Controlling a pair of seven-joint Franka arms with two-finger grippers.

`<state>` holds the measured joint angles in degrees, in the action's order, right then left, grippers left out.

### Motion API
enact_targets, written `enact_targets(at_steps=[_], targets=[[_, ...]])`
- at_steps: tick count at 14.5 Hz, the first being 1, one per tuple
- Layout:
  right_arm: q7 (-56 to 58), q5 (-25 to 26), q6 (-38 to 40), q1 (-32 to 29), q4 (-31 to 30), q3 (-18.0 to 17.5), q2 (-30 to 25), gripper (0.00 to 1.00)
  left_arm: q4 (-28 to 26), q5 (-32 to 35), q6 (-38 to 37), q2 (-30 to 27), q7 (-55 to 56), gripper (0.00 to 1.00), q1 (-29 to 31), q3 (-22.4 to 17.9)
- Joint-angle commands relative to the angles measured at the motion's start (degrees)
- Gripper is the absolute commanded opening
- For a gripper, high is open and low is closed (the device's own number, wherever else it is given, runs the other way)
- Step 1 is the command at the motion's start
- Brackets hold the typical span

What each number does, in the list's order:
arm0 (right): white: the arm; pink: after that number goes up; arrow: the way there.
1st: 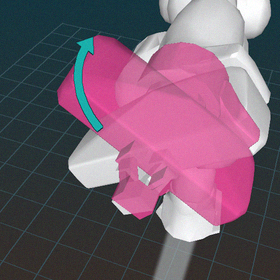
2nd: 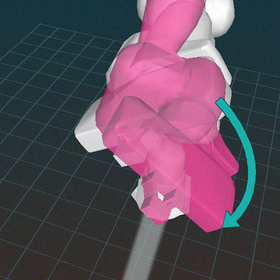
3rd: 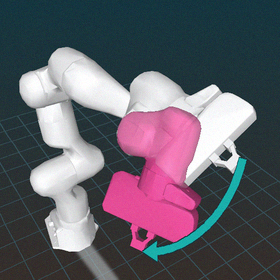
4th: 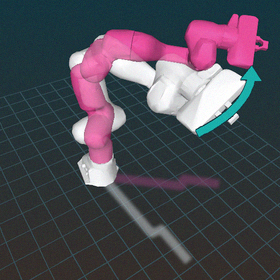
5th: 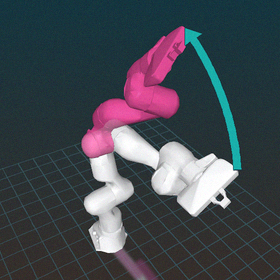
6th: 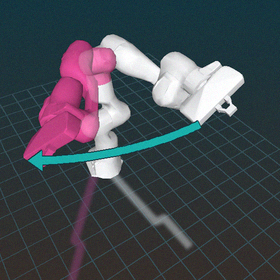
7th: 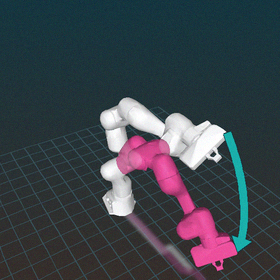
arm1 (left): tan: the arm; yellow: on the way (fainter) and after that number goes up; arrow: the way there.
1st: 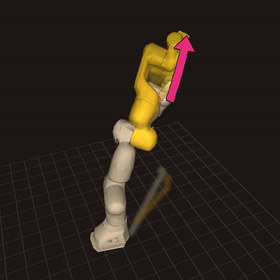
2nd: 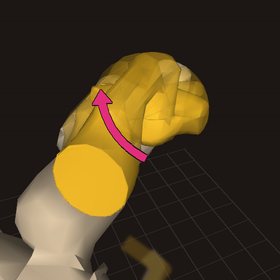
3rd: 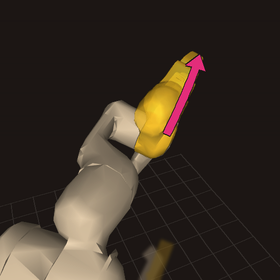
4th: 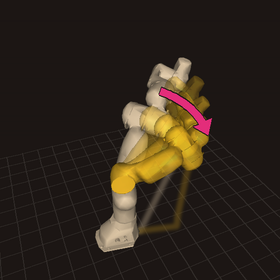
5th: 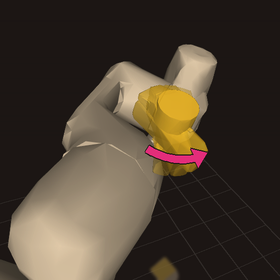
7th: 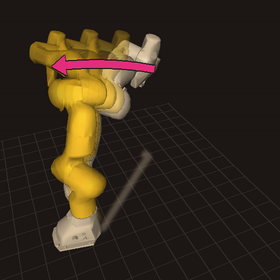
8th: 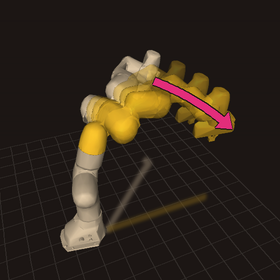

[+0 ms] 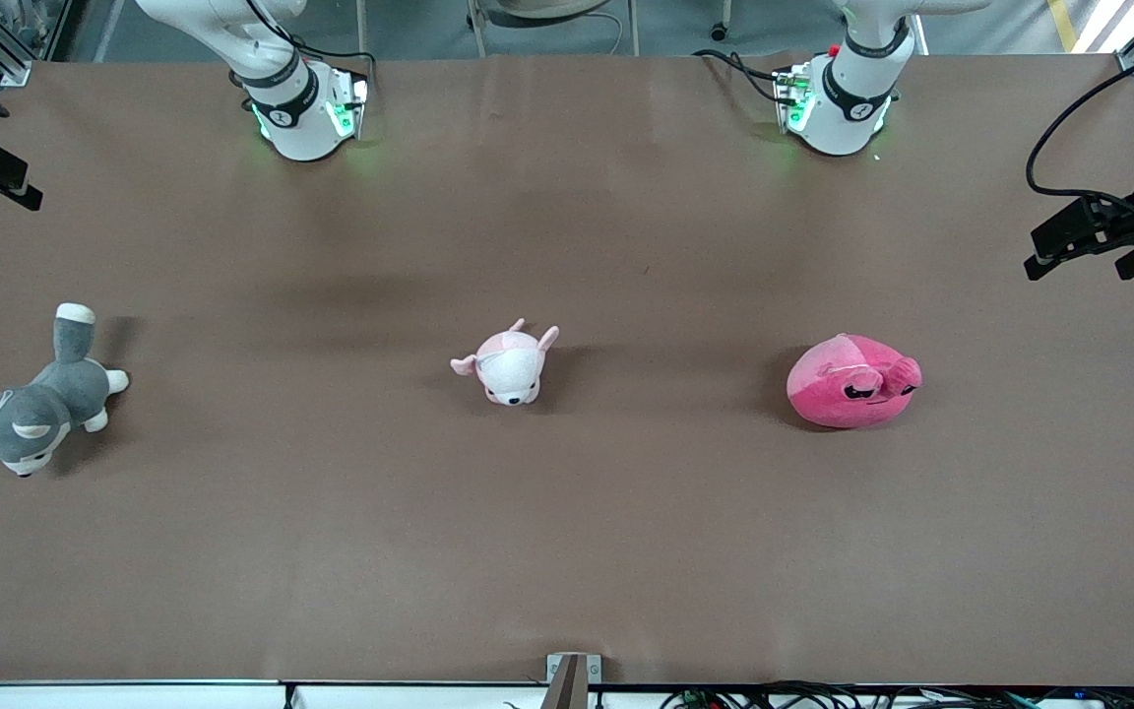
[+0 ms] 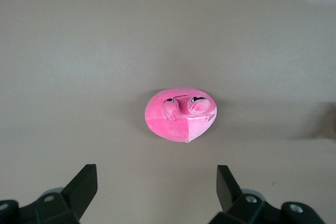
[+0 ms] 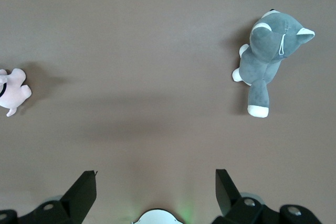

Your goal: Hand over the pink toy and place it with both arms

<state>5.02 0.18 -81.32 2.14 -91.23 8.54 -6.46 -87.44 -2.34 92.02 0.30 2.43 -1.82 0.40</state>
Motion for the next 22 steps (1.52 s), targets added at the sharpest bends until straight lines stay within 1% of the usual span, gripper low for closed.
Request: enact_targets(at_steps=[1,4,6,8,9,10,12,14,19,22], targets=[[-0.01,0.88,-0.85,0.85,-2.20,0.16,-1.98,1.00,-0.18,1.20,-0.17,-0.30,0.73,1.00,0.15,0.31],[-0.01,0.97,-0.59,0.85,-1.85,0.16,-1.98,1.00,0.17,1.20,-0.17,-0.13,0.64,1.00,0.06,0.22],[-0.09,1.58,-0.41,0.85,-0.45,0.16,-1.63,1.00,0.08,1.20,-0.08,0.05,0.73,1.00,0.15,0.22],[-0.45,1.49,-1.11,0.23,-0.36,0.34,0.12,1.00,0.08,1.11,-0.08,0.31,0.82,1.00,-0.11,0.31],[-0.45,1.15,-1.38,-0.12,-0.01,0.51,2.66,1.00,-0.01,1.03,-0.17,1.35,0.82,1.00,0.06,0.31],[-0.10,1.05,-1.73,-0.47,0.52,0.69,3.81,1.00,-0.10,0.94,-0.52,2.32,0.47,1.00,0.15,0.31],[-0.01,0.97,-3.66,-2.14,0.70,0.87,6.62,1.00,-1.93,0.67,-0.26,4.52,0.99,1.00,-0.02,0.22],[-0.01,1.67,-4.63,-2.32,0.87,0.78,10.57,1.00,-2.21,0.85,1.40,8.46,1.00,1.00,0.06,0.22],[-0.27,1.67,-5.25,-2.32,1.05,0.78,10.77,1.00,-6.42,0.59,7.98,15.15,1.43,1.00,0.33,0.13],[-0.53,1.06,-5.42,-2.58,1.05,0.78,11.12,1.00,-8.79,0.32,12.38,18.15,5.38,1.00,0.15,0.22]])
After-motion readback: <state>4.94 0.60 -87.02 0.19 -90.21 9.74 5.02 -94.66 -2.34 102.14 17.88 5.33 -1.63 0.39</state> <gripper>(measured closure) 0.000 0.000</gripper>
